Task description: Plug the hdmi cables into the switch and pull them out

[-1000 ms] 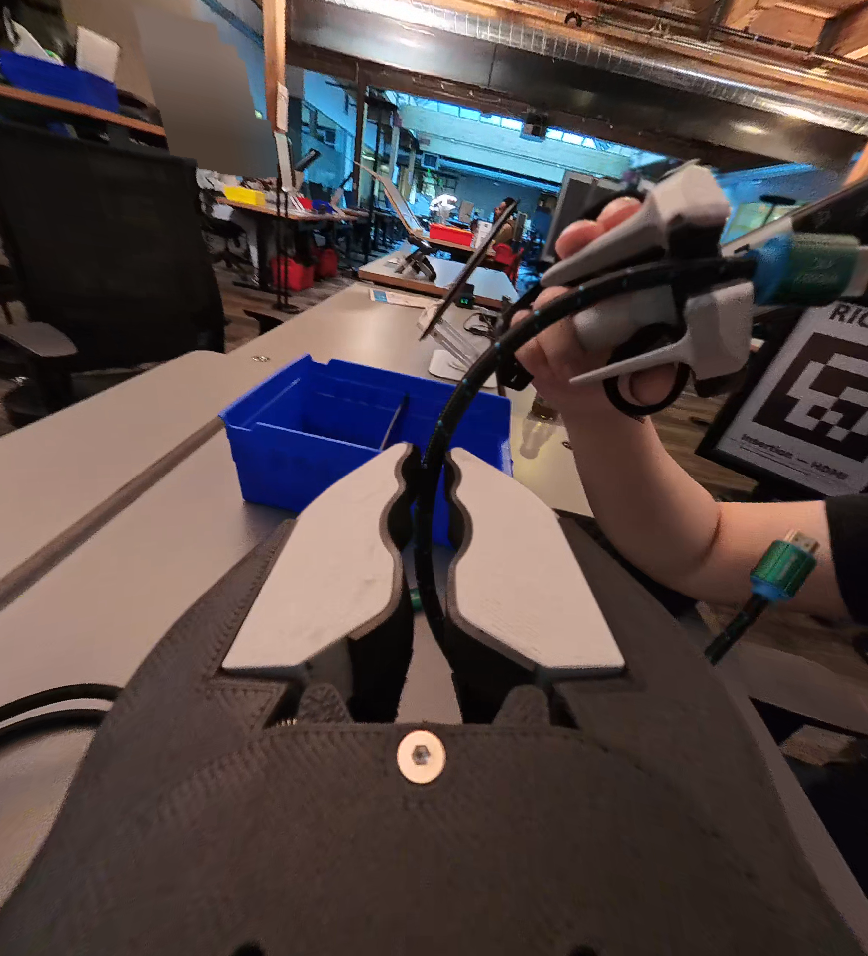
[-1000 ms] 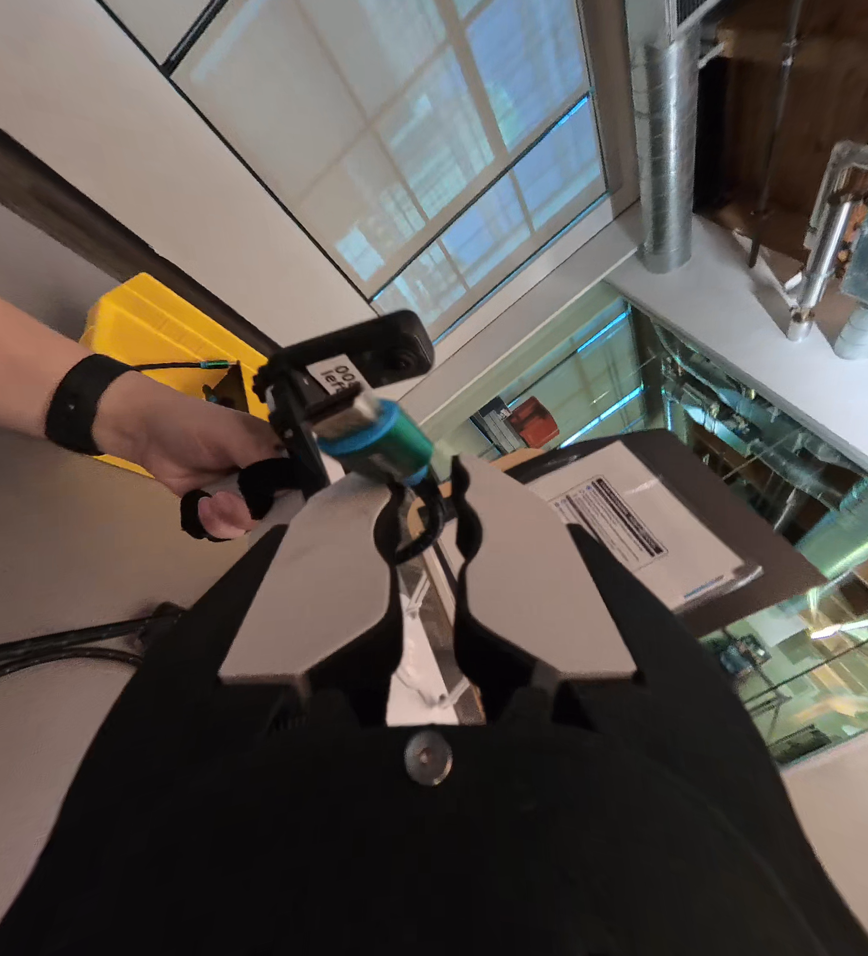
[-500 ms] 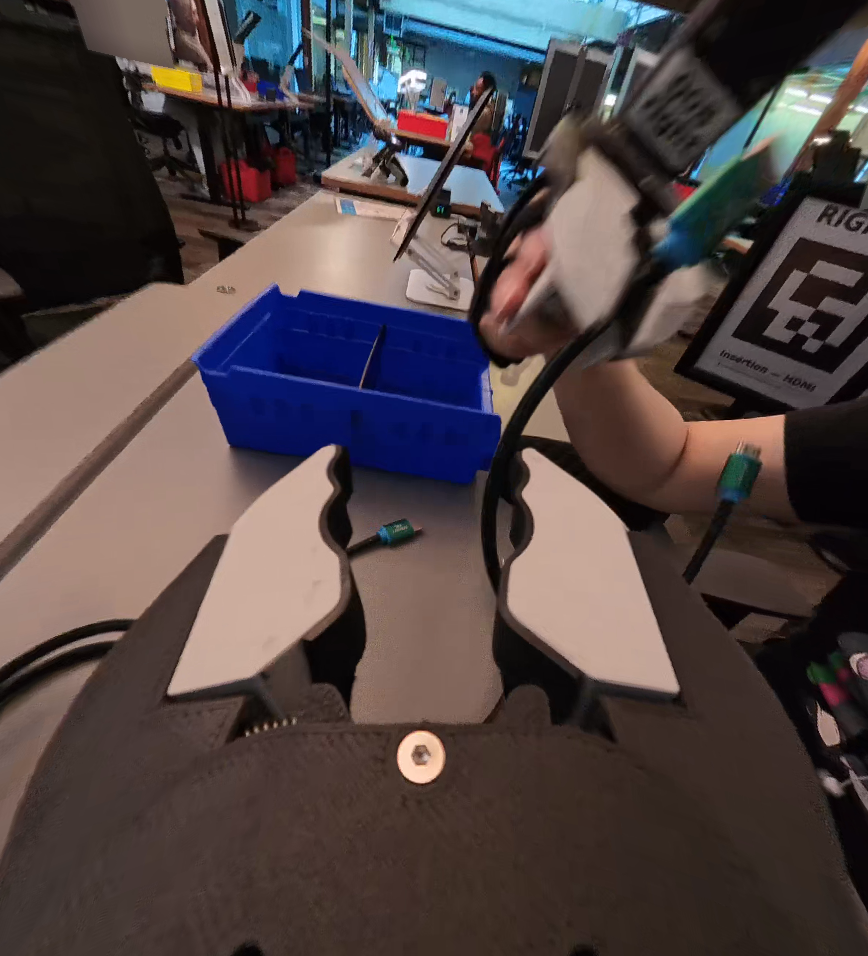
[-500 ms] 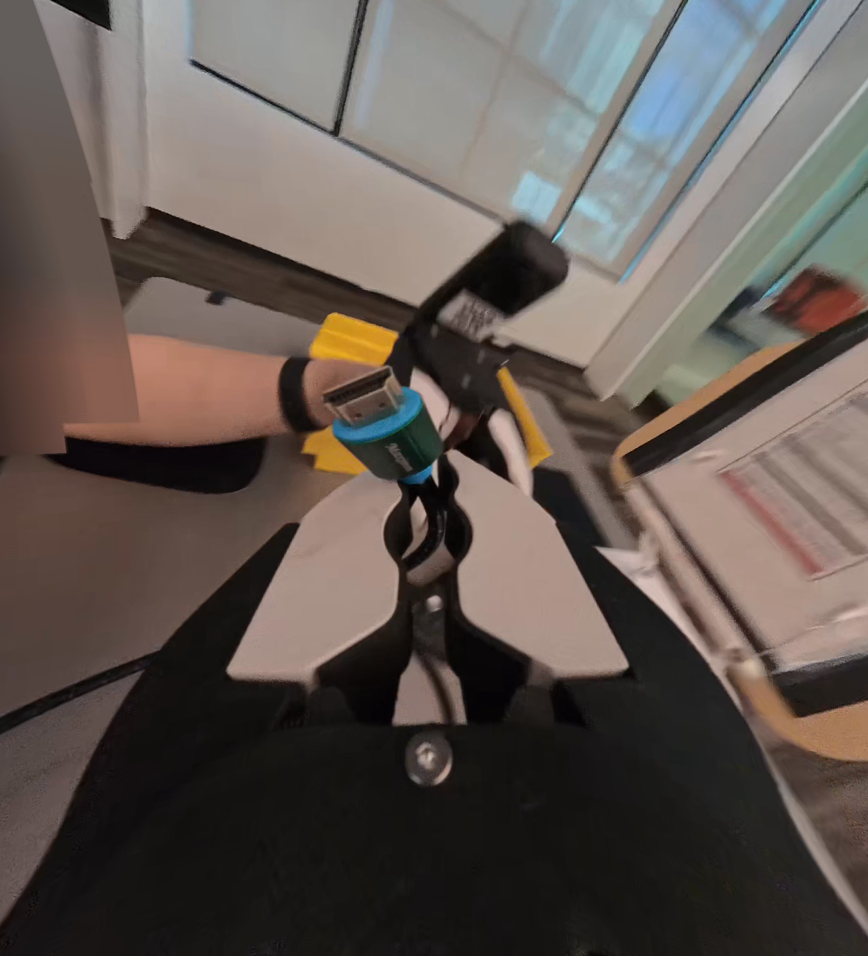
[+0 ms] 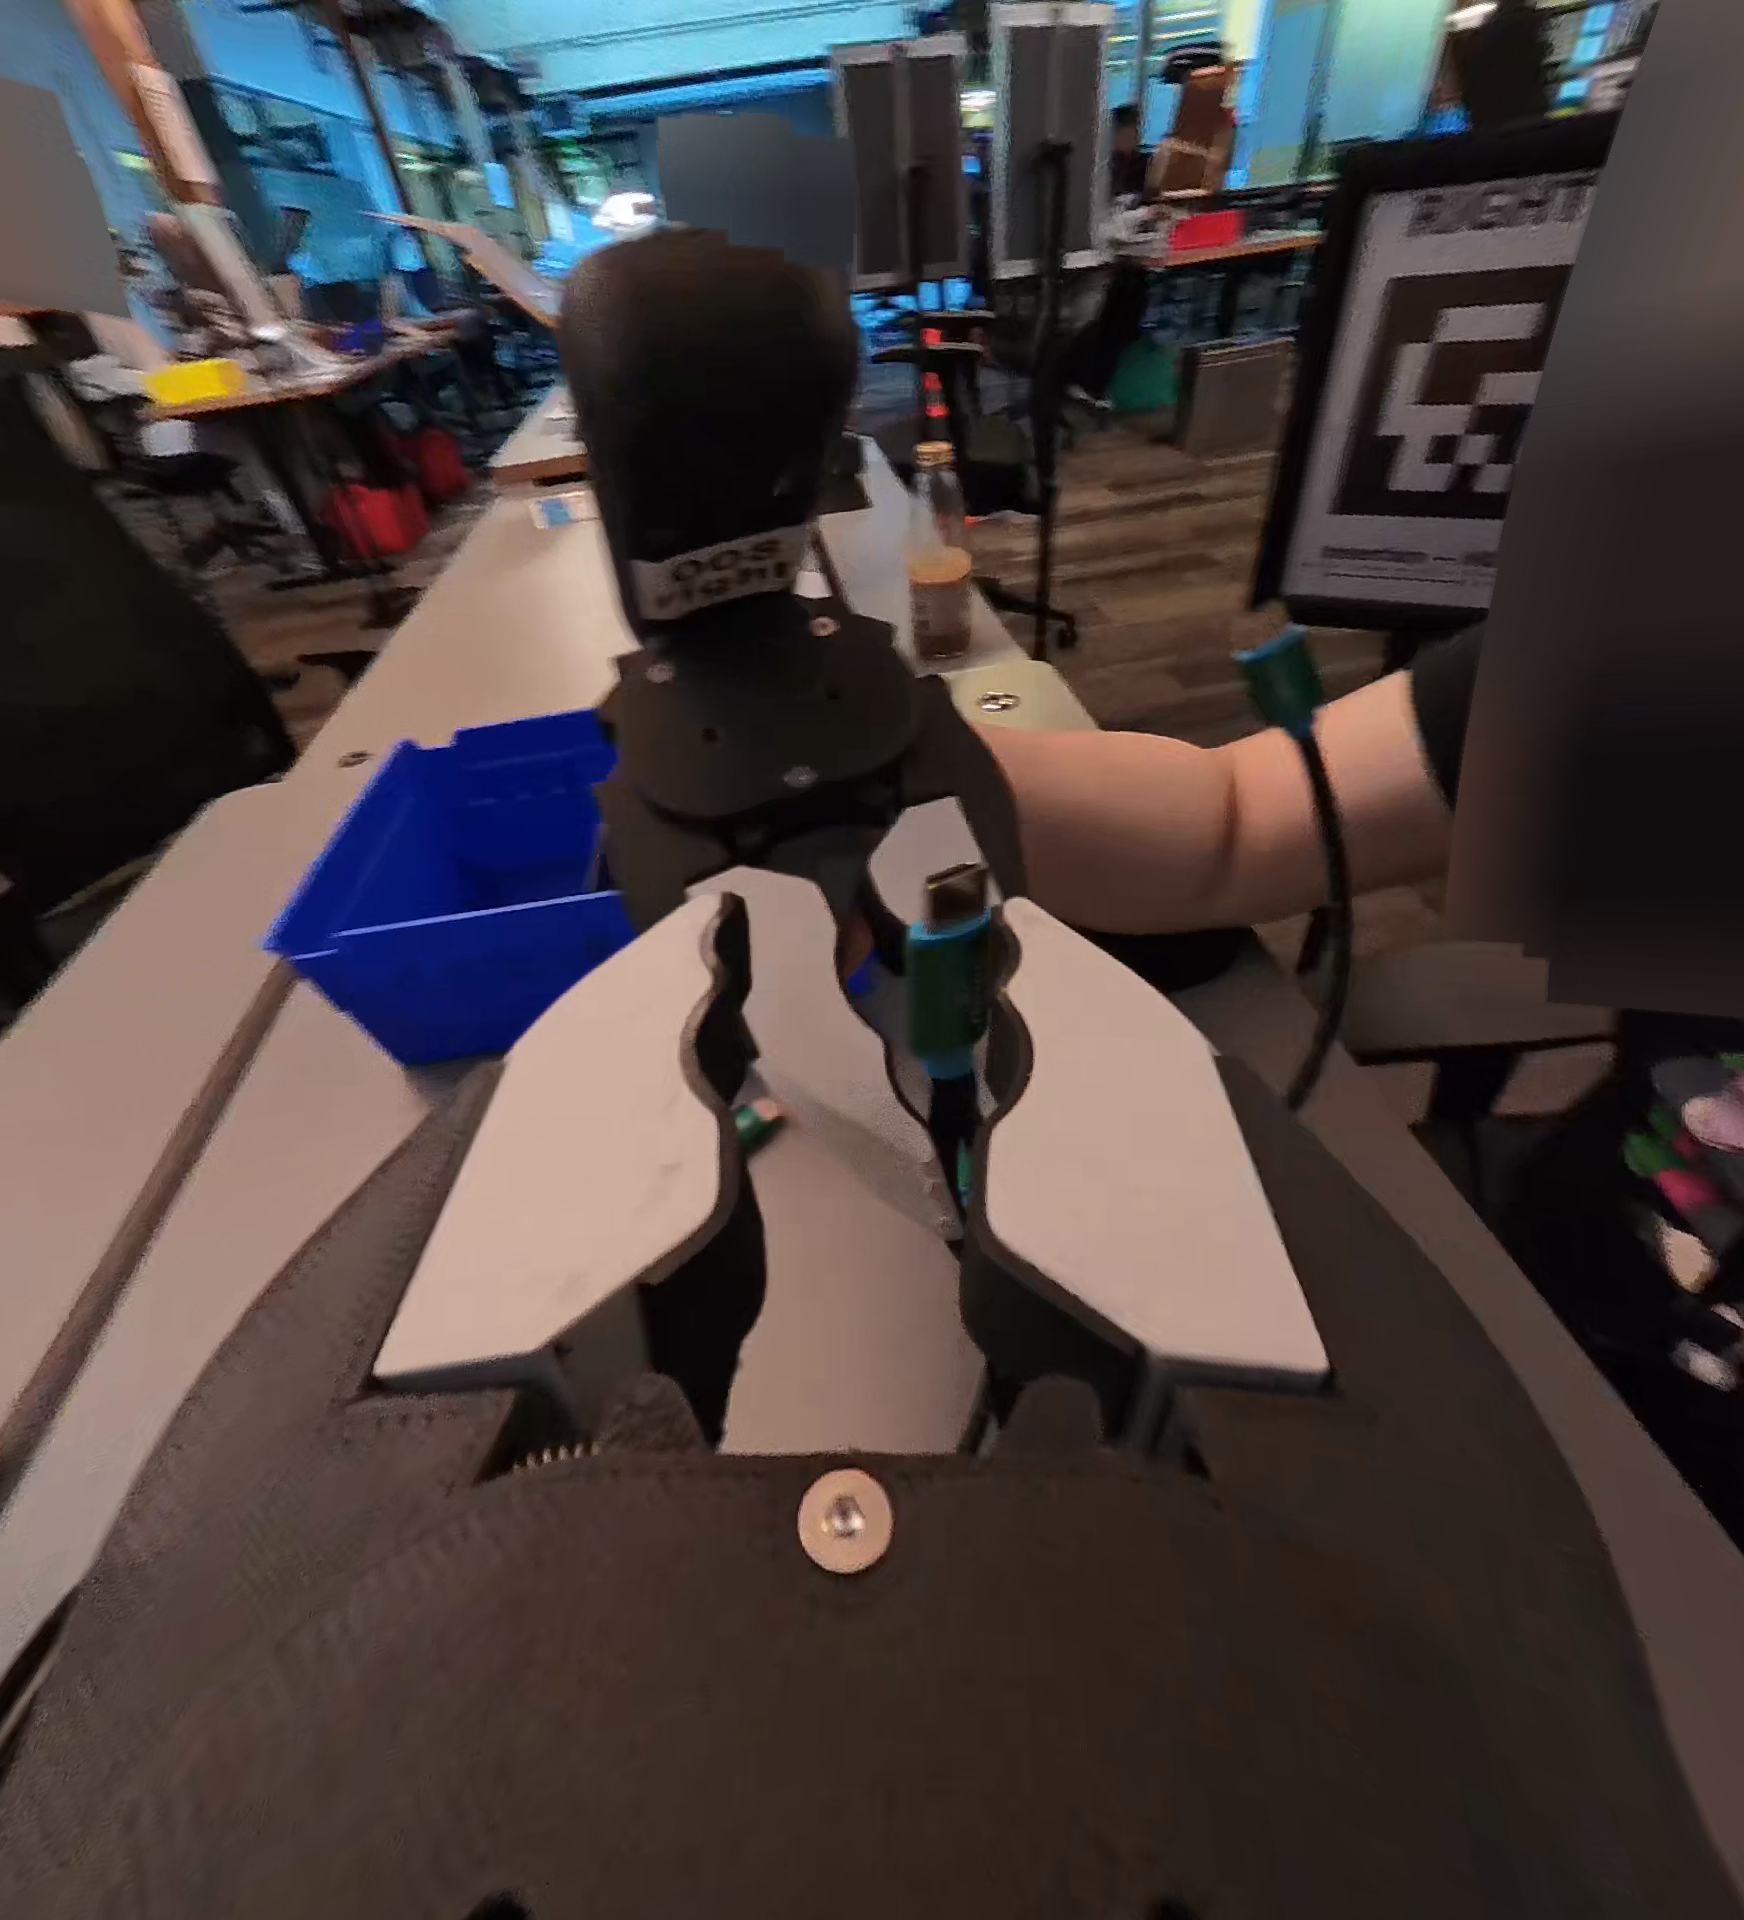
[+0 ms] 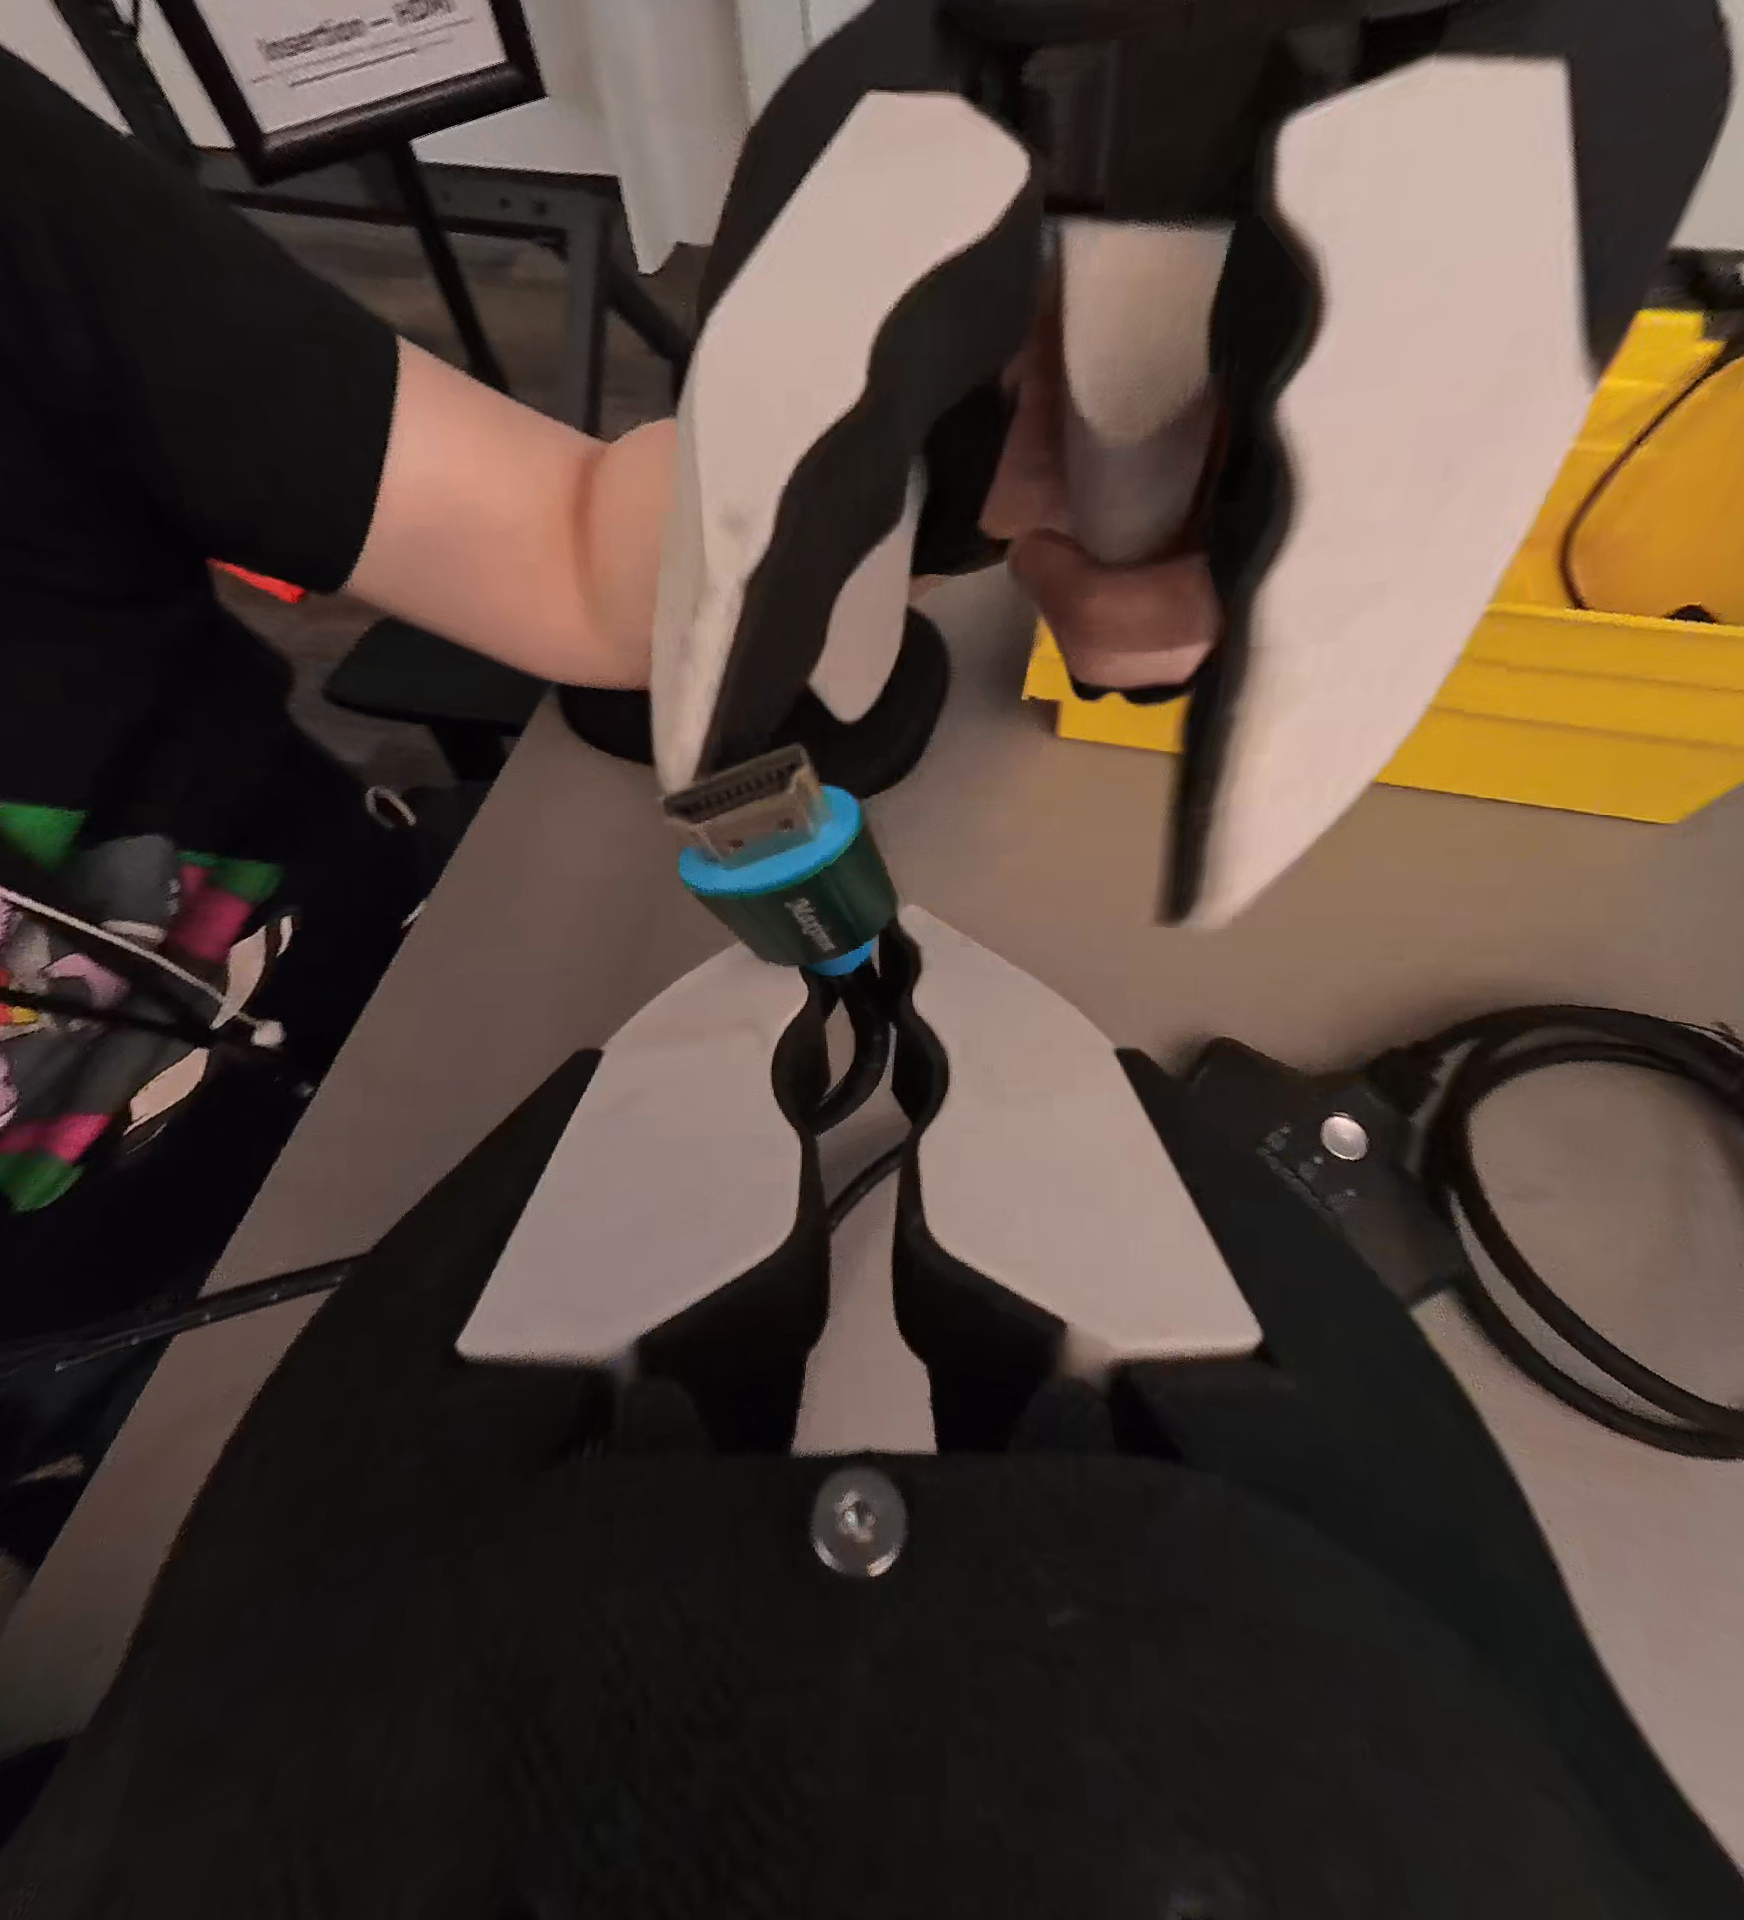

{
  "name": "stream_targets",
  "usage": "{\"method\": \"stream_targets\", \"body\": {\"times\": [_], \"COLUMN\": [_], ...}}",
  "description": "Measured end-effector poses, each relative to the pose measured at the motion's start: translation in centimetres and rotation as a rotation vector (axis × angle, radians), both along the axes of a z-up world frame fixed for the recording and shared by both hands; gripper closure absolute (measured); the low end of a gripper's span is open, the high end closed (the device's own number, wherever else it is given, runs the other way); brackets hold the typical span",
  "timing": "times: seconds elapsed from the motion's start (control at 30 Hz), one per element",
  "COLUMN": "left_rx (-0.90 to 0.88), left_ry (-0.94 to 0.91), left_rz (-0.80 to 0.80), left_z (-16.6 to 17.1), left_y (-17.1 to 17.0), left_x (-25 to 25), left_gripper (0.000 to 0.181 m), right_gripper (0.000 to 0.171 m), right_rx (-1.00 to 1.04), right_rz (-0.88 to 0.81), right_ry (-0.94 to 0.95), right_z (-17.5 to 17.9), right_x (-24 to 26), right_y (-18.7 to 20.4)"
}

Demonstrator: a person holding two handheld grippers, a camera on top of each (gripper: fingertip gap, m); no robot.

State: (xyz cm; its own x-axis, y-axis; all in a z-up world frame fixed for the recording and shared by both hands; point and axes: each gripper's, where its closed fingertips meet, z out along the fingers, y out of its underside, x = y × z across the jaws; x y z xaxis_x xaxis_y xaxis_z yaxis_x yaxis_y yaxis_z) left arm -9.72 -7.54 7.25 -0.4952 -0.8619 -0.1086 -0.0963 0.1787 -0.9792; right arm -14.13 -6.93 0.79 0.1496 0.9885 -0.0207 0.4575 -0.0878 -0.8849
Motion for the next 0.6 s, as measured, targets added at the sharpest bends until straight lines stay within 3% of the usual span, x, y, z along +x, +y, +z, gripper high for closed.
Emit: {"method": "stream_targets", "body": {"times": [0.2,0.27,0.37,0.5,0.6], "left_rx": [-0.002,0.018,-0.003,-0.070,-0.205], "left_ry": [0.109,0.133,0.160,0.129,0.065], "left_rz": [-0.209,-0.206,-0.204,-0.111,-0.077], "left_z": [-2.2,-2.8,-2.8,-0.8,2.5], "left_y": [-3.0,-3.0,-2.9,-1.5,-0.8], "left_x": [-1.2,-1.0,-0.6,-0.1,-0.8], "left_gripper": [0.156,0.167,0.168,0.169,0.170], "right_gripper": [0.163,0.163,0.163,0.149,0.140], "right_rx": [-0.055,-0.060,-0.019,0.092,0.266], "right_rz": [0.081,0.102,0.098,0.023,-0.038], "right_ry": [-0.020,-0.034,-0.024,0.051,0.053], "right_z": [-0.8,-1.2,-1.1,0.5,1.5], "right_x": [-0.6,-0.6,-0.4,0.6,2.3], "right_y": [-1.3,-1.6,-1.2,0.2,1.3]}}
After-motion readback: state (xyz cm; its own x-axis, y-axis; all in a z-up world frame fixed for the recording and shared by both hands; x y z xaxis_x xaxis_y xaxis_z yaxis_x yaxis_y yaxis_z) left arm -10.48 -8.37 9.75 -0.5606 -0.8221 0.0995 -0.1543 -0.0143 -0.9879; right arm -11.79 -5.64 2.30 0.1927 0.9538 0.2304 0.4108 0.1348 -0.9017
